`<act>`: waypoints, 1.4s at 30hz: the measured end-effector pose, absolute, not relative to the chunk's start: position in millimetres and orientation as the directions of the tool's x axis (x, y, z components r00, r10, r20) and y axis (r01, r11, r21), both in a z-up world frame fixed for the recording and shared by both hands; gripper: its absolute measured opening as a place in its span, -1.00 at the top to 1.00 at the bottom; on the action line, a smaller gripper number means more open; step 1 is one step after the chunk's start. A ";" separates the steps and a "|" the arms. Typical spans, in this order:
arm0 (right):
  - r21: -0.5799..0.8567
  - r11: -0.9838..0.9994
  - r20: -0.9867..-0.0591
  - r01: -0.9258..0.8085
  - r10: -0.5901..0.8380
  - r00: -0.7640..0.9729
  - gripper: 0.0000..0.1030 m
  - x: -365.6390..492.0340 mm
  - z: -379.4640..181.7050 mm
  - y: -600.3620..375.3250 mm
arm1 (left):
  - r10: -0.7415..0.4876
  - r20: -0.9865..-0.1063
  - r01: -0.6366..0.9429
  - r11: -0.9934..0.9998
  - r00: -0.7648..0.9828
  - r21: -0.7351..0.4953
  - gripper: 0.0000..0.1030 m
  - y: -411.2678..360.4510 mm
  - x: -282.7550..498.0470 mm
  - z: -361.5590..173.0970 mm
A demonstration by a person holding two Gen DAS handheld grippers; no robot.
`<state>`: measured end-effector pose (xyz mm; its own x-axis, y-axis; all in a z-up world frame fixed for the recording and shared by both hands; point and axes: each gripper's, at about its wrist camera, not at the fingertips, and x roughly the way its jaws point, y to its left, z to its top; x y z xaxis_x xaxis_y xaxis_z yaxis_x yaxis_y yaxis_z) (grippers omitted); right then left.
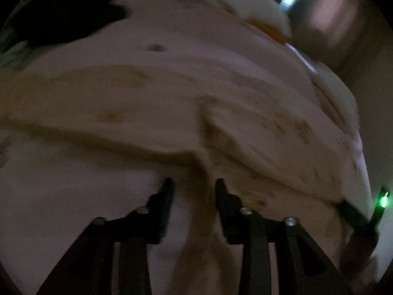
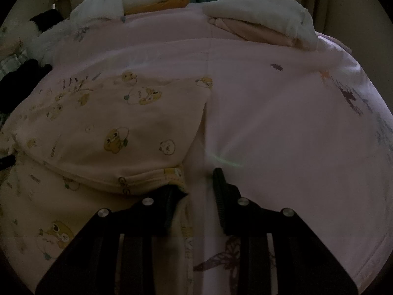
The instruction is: Fold small clothes
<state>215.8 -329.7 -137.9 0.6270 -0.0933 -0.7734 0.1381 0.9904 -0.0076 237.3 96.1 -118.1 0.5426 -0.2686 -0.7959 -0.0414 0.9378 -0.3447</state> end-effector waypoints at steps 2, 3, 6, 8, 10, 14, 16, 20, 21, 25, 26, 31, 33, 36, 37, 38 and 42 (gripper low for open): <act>-0.018 0.990 -0.773 0.137 -0.101 0.627 0.42 216.0 -137.5 -328.6 | -0.232 -0.781 -0.106 0.929 0.579 -0.354 -0.27 130.1 232.2 -100.5; -0.022 0.990 -0.772 0.138 -0.104 0.627 0.42 215.9 -137.6 -328.0 | -0.219 -0.767 -0.121 0.925 0.604 -0.359 -0.29 144.7 230.0 -92.7; -0.028 0.990 -0.772 0.138 -0.109 0.627 0.42 216.1 -137.6 -327.4 | -0.171 -0.722 -0.195 0.898 0.670 -0.394 -0.45 203.2 224.2 -70.6; -0.025 0.990 -0.772 0.138 -0.107 0.627 0.42 215.9 -137.5 -327.9 | -0.142 -0.721 -0.276 0.861 0.678 -0.428 -0.46 248.2 224.0 -65.2; -0.011 0.990 -0.772 0.139 -0.096 0.628 0.42 215.5 -137.5 -329.6 | -0.153 -0.714 -0.332 0.806 0.683 -0.490 -0.45 286.1 223.3 -66.8; -0.004 0.990 -0.773 0.138 -0.091 0.628 0.42 215.5 -137.5 -330.9 | -0.181 -0.675 -0.425 0.653 0.715 -0.627 -0.45 345.4 217.3 -84.2; -0.009 0.990 -0.773 0.138 -0.095 0.628 0.42 215.7 -137.3 -329.9 | -0.198 -0.661 -0.454 0.585 0.724 -0.672 -0.45 360.5 216.4 -95.8; -0.003 0.990 -0.772 0.139 -0.091 0.629 0.42 215.4 -137.4 -330.9 | -0.267 -0.647 -0.485 0.478 0.714 -0.732 -0.45 374.3 220.9 -130.0; -0.003 0.990 -0.773 0.139 -0.090 0.628 0.42 215.4 -137.3 -330.9 | -0.259 -0.648 -0.492 0.470 0.716 -0.732 -0.45 376.0 223.3 -133.3; -0.015 0.990 -0.772 0.138 -0.099 0.628 0.42 215.7 -137.3 -329.9 | -0.244 -0.609 -0.467 0.453 0.755 -0.760 -0.39 375.3 237.3 -133.2; -0.016 0.990 -0.772 0.138 -0.100 0.627 0.42 216.0 -137.3 -329.8 | -0.245 -0.611 -0.453 0.481 0.753 -0.751 -0.15 373.2 245.3 -129.2; -0.008 0.990 -0.772 0.138 -0.094 0.629 0.42 215.8 -137.9 -328.2 | -0.132 -0.763 -0.551 0.616 0.633 -0.564 0.94 360.7 276.9 -135.9; -0.017 0.990 -0.771 0.138 -0.101 0.628 0.42 215.9 -138.0 -326.6 | -0.086 -0.757 -0.545 0.642 0.648 -0.539 0.96 352.8 280.2 -129.4; -0.025 0.990 -0.771 0.139 -0.107 0.627 0.42 216.3 -138.2 -326.6 | -0.024 -0.757 -0.517 0.717 0.653 -0.469 0.96 339.2 279.0 -112.5; -0.027 0.990 -0.771 0.139 -0.109 0.627 0.42 216.3 -138.3 -325.8 | -0.007 -0.756 -0.501 0.745 0.654 -0.441 0.96 333.9 279.5 -106.1; -0.026 0.990 -0.771 0.139 -0.109 0.627 0.42 216.0 -138.4 -326.6 | 0.012 -0.750 -0.480 0.776 0.662 -0.410 0.96 325.2 281.2 -96.7; -0.021 0.990 -0.771 0.140 -0.105 0.628 0.42 216.1 -138.2 -328.5 | -0.012 -0.700 -0.384 0.829 0.714 -0.406 0.96 303.7 271.7 -61.8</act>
<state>216.1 -328.5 -138.2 0.6283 -0.1050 -0.7709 0.1402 0.9899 -0.0206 271.7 303.7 -61.8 0.7136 -0.0123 -0.7005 -0.3842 0.8292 -0.4060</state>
